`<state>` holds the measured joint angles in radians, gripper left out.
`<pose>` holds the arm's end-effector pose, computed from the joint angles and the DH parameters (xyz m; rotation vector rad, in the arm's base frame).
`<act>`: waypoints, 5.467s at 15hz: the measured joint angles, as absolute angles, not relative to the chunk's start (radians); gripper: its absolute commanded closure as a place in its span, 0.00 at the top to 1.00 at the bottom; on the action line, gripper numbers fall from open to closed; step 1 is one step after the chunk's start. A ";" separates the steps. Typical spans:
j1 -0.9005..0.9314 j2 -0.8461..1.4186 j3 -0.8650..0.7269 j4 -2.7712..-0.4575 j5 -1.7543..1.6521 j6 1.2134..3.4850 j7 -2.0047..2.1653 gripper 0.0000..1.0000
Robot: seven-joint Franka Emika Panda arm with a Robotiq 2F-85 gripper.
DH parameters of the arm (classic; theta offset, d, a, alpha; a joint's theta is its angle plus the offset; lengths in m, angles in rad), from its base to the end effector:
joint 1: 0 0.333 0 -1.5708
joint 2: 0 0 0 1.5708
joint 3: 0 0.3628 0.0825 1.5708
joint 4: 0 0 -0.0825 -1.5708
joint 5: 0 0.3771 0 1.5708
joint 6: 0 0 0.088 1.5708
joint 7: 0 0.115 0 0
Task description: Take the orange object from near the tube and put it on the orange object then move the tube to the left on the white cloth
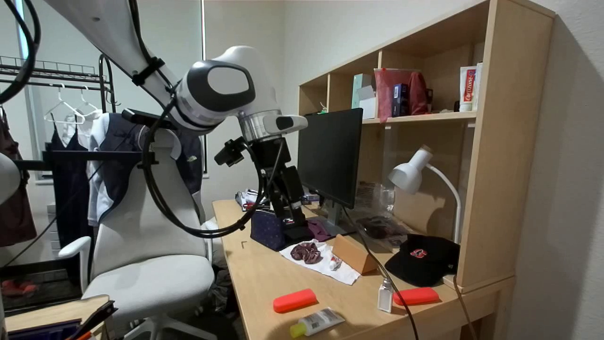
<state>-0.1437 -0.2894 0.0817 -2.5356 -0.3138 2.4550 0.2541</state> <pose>0.4307 -0.0272 0.4384 2.8944 -0.1360 0.3295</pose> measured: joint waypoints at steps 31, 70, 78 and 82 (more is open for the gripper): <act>-0.017 0.430 -0.020 -2.257 -0.082 2.817 0.129 0.21; -0.070 0.713 -0.109 -1.471 -0.138 2.510 0.062 0.20; -0.071 0.772 -0.134 -1.451 -0.138 2.607 0.069 0.20; -0.073 0.826 -0.134 -1.408 -0.134 2.644 0.069 0.20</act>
